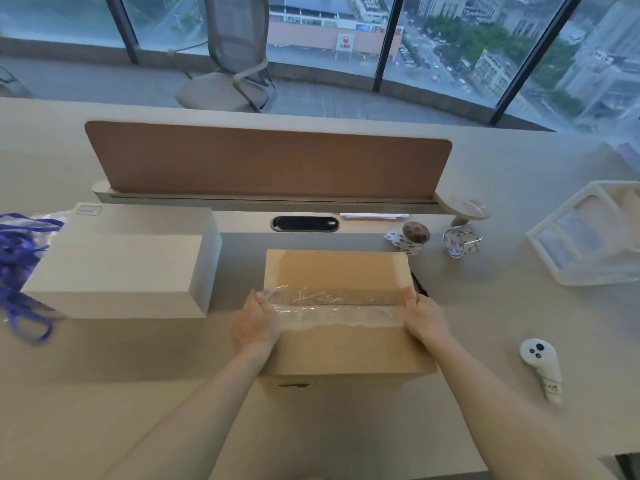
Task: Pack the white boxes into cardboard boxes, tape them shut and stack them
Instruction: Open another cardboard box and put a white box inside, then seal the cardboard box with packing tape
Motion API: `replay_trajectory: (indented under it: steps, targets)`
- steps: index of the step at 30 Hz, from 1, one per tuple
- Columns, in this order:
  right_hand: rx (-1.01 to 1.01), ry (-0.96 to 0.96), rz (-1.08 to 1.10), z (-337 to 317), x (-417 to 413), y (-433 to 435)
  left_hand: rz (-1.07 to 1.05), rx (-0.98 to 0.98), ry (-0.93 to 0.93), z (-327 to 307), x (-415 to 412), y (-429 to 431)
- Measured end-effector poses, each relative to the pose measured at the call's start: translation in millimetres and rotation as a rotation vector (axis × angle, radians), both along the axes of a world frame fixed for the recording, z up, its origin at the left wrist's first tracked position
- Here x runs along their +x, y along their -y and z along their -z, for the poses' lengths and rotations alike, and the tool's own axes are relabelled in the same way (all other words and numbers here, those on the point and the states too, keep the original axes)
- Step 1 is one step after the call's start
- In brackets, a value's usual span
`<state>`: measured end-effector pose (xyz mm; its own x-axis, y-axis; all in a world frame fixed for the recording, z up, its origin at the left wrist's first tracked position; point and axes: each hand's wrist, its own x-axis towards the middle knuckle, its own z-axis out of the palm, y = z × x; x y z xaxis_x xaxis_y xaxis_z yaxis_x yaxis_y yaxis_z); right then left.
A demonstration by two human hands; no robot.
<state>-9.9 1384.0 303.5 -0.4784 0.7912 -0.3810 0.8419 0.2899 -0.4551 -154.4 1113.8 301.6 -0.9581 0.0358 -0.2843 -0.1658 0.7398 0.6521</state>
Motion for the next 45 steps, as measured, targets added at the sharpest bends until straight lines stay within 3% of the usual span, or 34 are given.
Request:
replay_trajectory:
  steps: [4,7,10,14,19,21,23,27,32,39,45]
  targets:
    - [-0.031,-0.082,-0.021,0.5,1.8,-5.3,-0.018,0.022,-0.003,-6.1,0.4,-1.1]
    - [-0.113,-0.151,-0.037,-0.7,5.9,-7.8,0.036,-0.105,-0.058,-13.7,4.4,-5.3]
    - [-0.212,-0.236,-0.047,-3.4,8.3,-9.3,0.127,-0.342,-0.291,-12.7,2.8,-16.0]
    - [-0.320,-0.283,-0.161,-4.0,14.6,-24.4,0.310,-0.287,-0.536,-13.2,20.0,-71.7]
    - [-0.559,-0.264,-0.375,-6.4,17.4,-60.3,0.615,-0.082,-0.413,-25.1,70.0,-172.8]
    - [-0.581,-0.212,-0.450,-11.3,13.4,-79.1,0.713,-0.130,-0.338,-27.3,82.9,-206.1]
    - [-0.482,-0.210,-0.482,-12.3,6.4,-105.5,0.727,-0.217,-0.311,-24.1,90.3,-228.8]
    - [-0.151,-0.247,-0.377,-24.2,-6.8,-174.9,0.612,-0.270,-0.304,-16.5,96.9,-242.0]
    - [0.064,-0.447,-0.104,-26.2,-34.7,-250.0,0.627,-0.348,-0.332,-13.4,95.8,-242.9]
    - [-0.066,-0.307,0.098,-14.2,-62.4,-293.9,0.622,-0.365,-0.347,-8.7,95.5,-244.2]
    - [-0.277,-0.650,0.382,0.3,-70.1,-316.4,0.607,-0.355,-0.365,-7.3,95.9,-243.8]
